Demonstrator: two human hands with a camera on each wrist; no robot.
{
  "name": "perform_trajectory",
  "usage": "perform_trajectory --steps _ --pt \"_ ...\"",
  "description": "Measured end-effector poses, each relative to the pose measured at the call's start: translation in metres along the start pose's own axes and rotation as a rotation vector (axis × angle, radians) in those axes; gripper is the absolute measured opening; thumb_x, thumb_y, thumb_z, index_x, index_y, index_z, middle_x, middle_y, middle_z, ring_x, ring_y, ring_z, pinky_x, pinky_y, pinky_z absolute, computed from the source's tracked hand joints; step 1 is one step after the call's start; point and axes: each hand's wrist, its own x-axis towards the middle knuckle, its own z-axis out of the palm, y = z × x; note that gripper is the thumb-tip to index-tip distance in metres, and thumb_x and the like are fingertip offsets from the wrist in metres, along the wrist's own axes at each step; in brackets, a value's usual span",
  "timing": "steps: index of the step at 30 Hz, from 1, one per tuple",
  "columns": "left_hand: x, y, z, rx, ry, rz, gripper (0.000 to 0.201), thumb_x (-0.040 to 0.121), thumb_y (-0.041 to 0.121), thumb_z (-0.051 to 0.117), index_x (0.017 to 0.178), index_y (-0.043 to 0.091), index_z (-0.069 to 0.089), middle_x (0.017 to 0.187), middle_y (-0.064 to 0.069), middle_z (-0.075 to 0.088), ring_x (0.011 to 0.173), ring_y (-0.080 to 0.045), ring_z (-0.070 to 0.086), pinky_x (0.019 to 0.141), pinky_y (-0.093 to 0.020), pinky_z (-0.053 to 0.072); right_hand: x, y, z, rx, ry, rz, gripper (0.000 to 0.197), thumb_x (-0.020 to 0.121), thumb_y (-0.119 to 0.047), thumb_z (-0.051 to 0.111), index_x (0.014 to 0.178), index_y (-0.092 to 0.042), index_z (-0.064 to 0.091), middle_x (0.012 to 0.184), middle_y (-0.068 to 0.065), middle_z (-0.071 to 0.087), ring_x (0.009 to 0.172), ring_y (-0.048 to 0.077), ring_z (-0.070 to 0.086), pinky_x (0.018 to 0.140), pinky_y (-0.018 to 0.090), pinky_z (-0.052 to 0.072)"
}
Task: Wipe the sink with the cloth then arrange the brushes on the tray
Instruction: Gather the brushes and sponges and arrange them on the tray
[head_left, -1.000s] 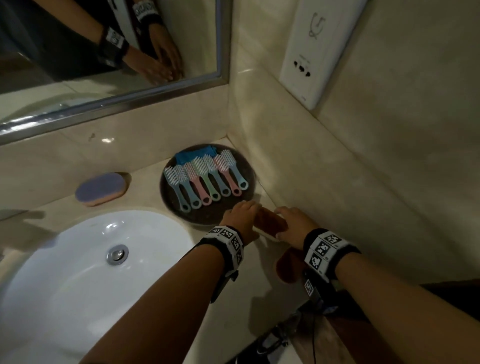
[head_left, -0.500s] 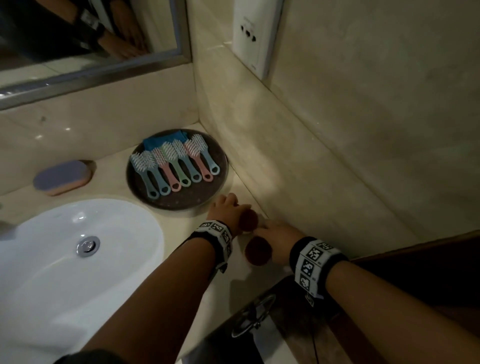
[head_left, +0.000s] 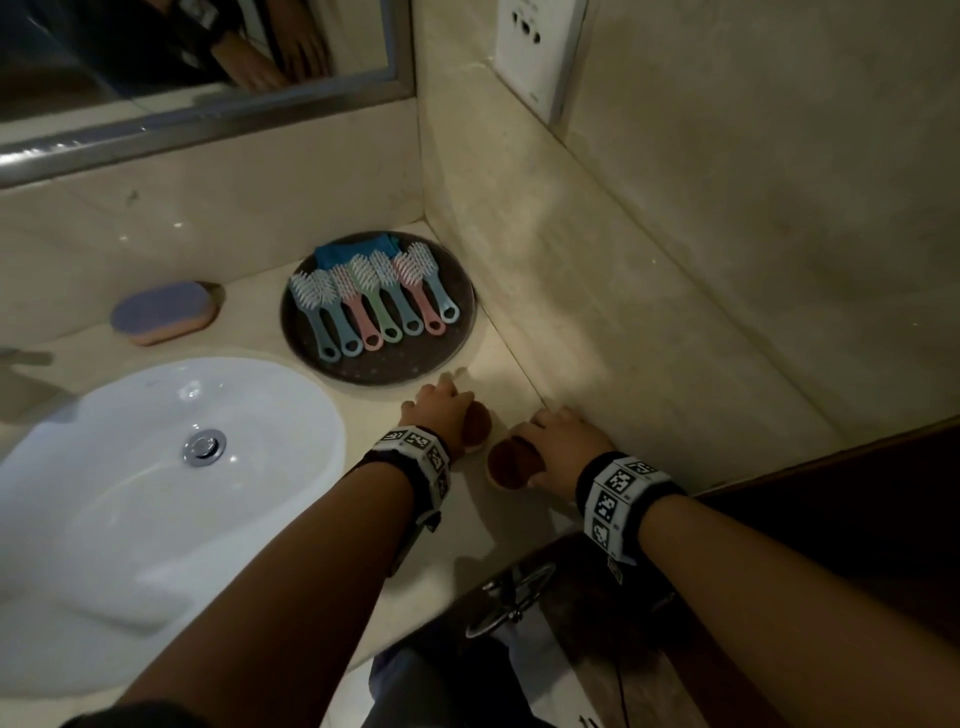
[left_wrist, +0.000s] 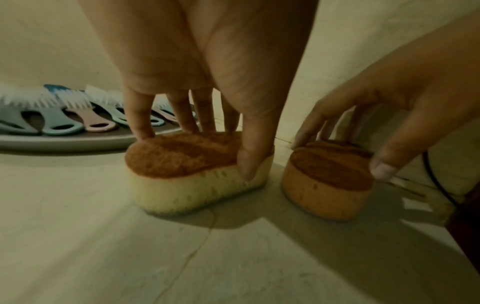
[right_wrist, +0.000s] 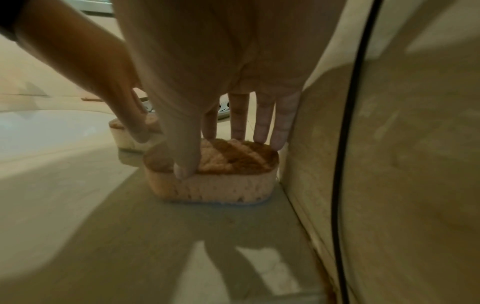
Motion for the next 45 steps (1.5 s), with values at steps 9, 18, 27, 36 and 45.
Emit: perform_trajectory --steps 9,18,27,36,45 --pt "-0.011 -0.013 0.000 -0.091 0.024 -0.067 0.078 0.080 0.038 0.067 0.144 0.032 0.023 0.144 -0.006 0.029 0.130 -0.030 0.035 0.105 -0.047 0.036 0.007 -0.006 0.007 0.022 0.041 0.041 0.069 0.083 -0.046 0.061 0.141 -0.025 0.029 0.135 0.006 0.040 0.122 0.028 0.040 0.100 0.044 0.041" --pt "-0.025 -0.036 -0.015 -0.276 0.061 -0.114 0.075 0.081 0.034 0.065 0.143 0.036 0.024 0.141 -0.007 0.034 0.128 -0.031 0.038 0.106 -0.044 0.038 0.017 -0.019 0.004 0.094 -0.020 0.061 0.061 0.078 -0.035 0.066 0.131 -0.028 0.038 0.124 0.004 0.046 0.115 0.028 0.048 0.094 0.044 0.046" --pt "-0.040 -0.071 -0.035 -0.330 0.172 -0.200 0.074 0.082 0.039 0.063 0.144 0.030 0.023 0.141 -0.009 0.036 0.127 -0.031 0.041 0.108 -0.041 0.037 0.036 -0.034 -0.048 0.306 0.108 0.109 0.075 0.075 -0.054 0.064 0.136 -0.029 0.029 0.128 0.007 0.049 0.115 0.030 0.051 0.098 0.043 0.044" --pt "-0.038 -0.104 -0.050 -0.389 0.196 -0.215 0.078 0.080 0.038 0.066 0.145 0.028 0.023 0.132 -0.011 0.045 0.121 -0.032 0.047 0.103 -0.041 0.041 0.064 -0.062 -0.080 0.302 0.119 0.122 0.076 0.080 -0.043 0.064 0.143 -0.026 0.024 0.145 0.011 0.033 0.124 0.034 0.046 0.104 0.044 0.041" --pt "-0.017 -0.134 -0.066 -0.407 0.201 -0.173 0.075 0.084 0.035 0.062 0.147 0.027 0.021 0.137 -0.013 0.037 0.124 -0.035 0.041 0.107 -0.041 0.036 0.101 -0.080 -0.113 0.284 0.102 0.133 0.082 0.085 -0.045 0.058 0.150 -0.024 0.012 0.151 0.013 0.026 0.133 0.034 0.036 0.109 0.041 0.035"
